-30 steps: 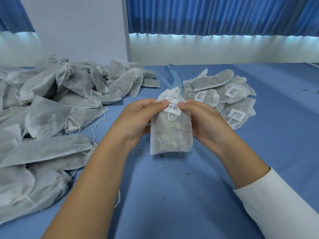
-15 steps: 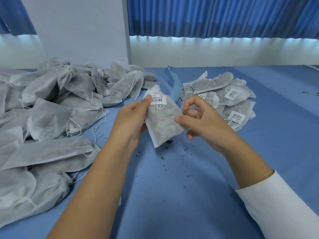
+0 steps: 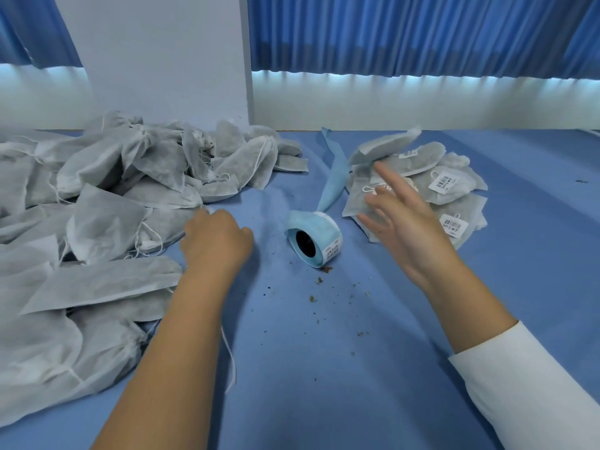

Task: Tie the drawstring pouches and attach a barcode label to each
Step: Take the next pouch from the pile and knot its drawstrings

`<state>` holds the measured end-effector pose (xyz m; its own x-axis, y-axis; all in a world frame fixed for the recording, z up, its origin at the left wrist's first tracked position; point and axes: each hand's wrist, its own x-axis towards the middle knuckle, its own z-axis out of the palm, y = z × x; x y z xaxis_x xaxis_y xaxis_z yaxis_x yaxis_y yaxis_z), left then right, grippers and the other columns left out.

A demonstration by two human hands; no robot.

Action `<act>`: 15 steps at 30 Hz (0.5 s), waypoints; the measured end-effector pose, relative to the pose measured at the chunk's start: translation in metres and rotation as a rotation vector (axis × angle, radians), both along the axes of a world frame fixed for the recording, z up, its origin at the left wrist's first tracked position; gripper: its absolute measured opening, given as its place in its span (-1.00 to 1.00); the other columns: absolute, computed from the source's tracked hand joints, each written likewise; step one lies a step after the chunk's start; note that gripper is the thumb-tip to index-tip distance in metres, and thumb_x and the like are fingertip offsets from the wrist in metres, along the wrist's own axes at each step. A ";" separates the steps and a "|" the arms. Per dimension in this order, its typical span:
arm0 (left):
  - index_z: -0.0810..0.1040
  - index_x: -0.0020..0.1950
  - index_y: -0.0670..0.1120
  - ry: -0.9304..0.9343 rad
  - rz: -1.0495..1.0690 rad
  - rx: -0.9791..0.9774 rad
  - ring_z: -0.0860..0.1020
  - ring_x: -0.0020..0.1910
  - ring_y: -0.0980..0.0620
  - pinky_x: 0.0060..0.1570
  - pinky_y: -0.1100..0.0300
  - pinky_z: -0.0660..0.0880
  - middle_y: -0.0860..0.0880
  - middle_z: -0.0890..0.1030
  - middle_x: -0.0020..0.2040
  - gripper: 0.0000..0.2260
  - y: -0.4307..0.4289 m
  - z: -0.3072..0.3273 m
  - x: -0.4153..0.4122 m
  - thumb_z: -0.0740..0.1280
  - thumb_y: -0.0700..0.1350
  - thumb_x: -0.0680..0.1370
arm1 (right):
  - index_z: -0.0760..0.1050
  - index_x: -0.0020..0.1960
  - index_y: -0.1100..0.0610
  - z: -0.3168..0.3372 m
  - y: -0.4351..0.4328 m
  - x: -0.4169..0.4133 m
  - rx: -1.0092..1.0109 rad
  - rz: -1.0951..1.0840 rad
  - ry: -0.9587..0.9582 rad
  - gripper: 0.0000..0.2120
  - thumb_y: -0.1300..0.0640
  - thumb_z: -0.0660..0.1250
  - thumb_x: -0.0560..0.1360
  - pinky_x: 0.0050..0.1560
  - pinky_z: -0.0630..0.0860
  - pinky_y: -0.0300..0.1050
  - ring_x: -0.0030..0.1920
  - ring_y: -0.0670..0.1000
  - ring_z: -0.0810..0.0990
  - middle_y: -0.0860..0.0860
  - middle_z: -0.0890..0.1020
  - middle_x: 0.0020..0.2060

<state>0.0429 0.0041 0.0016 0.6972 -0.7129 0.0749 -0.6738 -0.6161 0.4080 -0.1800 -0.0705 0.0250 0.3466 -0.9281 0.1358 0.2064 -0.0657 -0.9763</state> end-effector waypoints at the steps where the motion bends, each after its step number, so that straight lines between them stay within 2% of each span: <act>1: 0.49 0.25 -0.25 -0.012 0.024 0.074 0.36 0.33 -0.27 0.25 -0.09 0.37 -0.27 0.40 0.33 -0.67 0.002 0.000 0.003 0.24 -0.08 0.58 | 0.51 0.31 -0.15 -0.001 0.003 0.002 -0.009 0.000 0.033 -0.59 0.22 0.34 0.54 0.27 0.52 -0.08 0.29 -0.21 0.49 -0.06 0.47 0.28; 3: 0.46 0.31 -0.22 -0.014 0.042 0.210 0.34 0.36 -0.28 0.30 -0.09 0.35 -0.27 0.38 0.37 -0.67 0.003 -0.001 0.009 0.21 -0.09 0.60 | 0.58 0.24 -0.09 -0.002 0.007 0.005 -0.027 0.007 0.084 -0.65 0.23 0.33 0.54 0.24 0.55 -0.07 0.18 -0.29 0.54 -0.05 0.51 0.29; 5: 0.45 0.31 -0.20 -0.004 0.021 0.278 0.35 0.38 -0.28 0.35 -0.09 0.35 -0.28 0.39 0.39 -0.69 0.001 -0.002 0.013 0.17 -0.11 0.62 | 0.62 0.19 -0.04 -0.003 0.010 0.007 -0.035 0.028 0.115 -0.71 0.25 0.32 0.55 0.23 0.56 -0.05 0.08 -0.33 0.58 -0.08 0.58 0.20; 7: 0.45 0.23 -0.17 0.007 -0.003 0.301 0.37 0.37 -0.26 0.35 -0.10 0.36 -0.25 0.43 0.37 -0.77 -0.001 -0.003 0.015 0.15 -0.14 0.61 | 0.64 0.14 -0.04 -0.004 0.011 0.008 -0.039 0.038 0.141 -0.73 0.24 0.33 0.55 0.23 0.56 -0.05 0.08 -0.30 0.59 -0.11 0.61 0.14; 11: 0.46 0.28 -0.18 -0.051 -0.020 0.351 0.36 0.36 -0.24 0.32 -0.07 0.37 -0.20 0.44 0.33 -0.72 -0.003 -0.006 0.016 0.15 -0.21 0.59 | 0.66 0.08 -0.07 -0.007 0.012 0.012 -0.057 0.061 0.201 -0.76 0.21 0.34 0.53 0.25 0.54 -0.04 0.10 -0.24 0.60 -0.08 0.62 0.15; 13: 0.48 0.21 -0.21 -0.089 -0.026 0.329 0.40 0.31 -0.26 0.28 -0.05 0.41 -0.24 0.45 0.30 -0.76 -0.005 -0.008 0.018 0.16 -0.23 0.58 | 0.66 0.06 -0.07 -0.008 0.013 0.012 -0.068 0.061 0.214 -0.76 0.21 0.35 0.53 0.26 0.54 -0.03 0.12 -0.23 0.59 -0.11 0.64 0.12; 15: 0.49 0.04 -0.22 -0.091 -0.011 0.235 0.47 0.23 -0.27 0.13 -0.01 0.43 -0.27 0.51 0.23 -0.88 -0.006 -0.011 0.021 0.19 -0.26 0.56 | 0.66 0.06 -0.07 -0.008 0.012 0.012 -0.072 0.061 0.218 -0.77 0.21 0.35 0.53 0.26 0.54 -0.03 0.11 -0.23 0.60 -0.13 0.65 0.10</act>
<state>0.0638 -0.0022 -0.0097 0.6874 -0.7257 -0.0312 -0.7084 -0.6793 0.1916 -0.1682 -0.0582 0.0168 0.4299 -0.8953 0.1168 -0.0030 -0.1308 -0.9914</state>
